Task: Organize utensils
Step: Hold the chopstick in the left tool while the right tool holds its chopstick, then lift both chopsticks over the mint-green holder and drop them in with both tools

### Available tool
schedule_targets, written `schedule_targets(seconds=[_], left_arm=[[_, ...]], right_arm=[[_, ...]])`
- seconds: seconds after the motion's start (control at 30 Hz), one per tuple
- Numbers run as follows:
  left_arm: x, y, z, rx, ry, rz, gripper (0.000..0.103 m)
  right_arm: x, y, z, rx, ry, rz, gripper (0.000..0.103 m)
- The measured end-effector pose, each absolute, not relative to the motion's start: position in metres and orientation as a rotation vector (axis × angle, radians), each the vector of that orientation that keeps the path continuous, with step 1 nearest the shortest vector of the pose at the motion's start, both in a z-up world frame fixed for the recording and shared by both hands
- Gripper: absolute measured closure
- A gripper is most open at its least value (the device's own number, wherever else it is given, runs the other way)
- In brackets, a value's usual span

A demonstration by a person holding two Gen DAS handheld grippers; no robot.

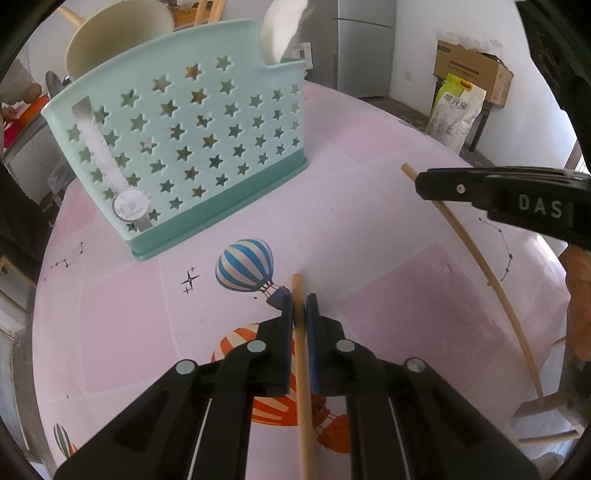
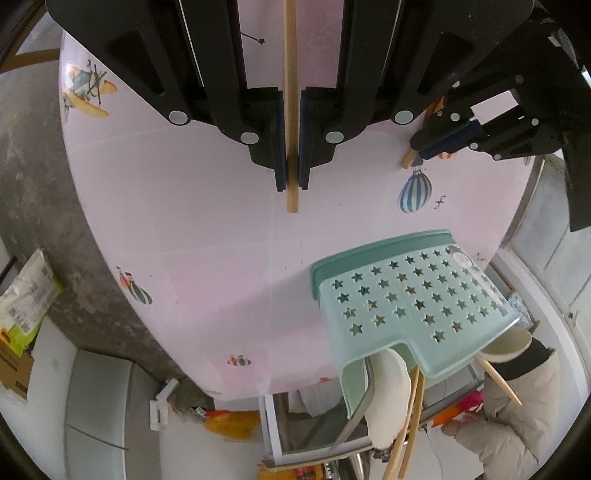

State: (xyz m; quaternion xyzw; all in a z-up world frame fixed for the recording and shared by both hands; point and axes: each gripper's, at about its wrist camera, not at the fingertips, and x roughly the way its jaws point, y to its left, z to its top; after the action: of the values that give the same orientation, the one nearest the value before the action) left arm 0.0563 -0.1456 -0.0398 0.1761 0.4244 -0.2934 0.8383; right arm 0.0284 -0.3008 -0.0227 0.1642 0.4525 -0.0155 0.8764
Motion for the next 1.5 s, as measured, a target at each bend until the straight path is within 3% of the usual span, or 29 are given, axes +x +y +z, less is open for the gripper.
schedule_targets(seconds=[0.5,0.9,1.5], left_arm=[[0.085,-0.074,0.011,-0.032,0.86,-0.725,0.097],[0.079,-0.052,0.042,-0.137,0.788,-0.742,0.097],[0.088,-0.02,0.174,-0.267,0.385,-0.804,0.097]], right_arm=[[0.01,-0.304,0.002,0.403,0.861,-0.068,0.099],[0.0,-0.305,0.014,0.436,0.813,-0.05,0.099],[-0.005,-0.323,0.024,0.466,0.766,-0.06,0.099]])
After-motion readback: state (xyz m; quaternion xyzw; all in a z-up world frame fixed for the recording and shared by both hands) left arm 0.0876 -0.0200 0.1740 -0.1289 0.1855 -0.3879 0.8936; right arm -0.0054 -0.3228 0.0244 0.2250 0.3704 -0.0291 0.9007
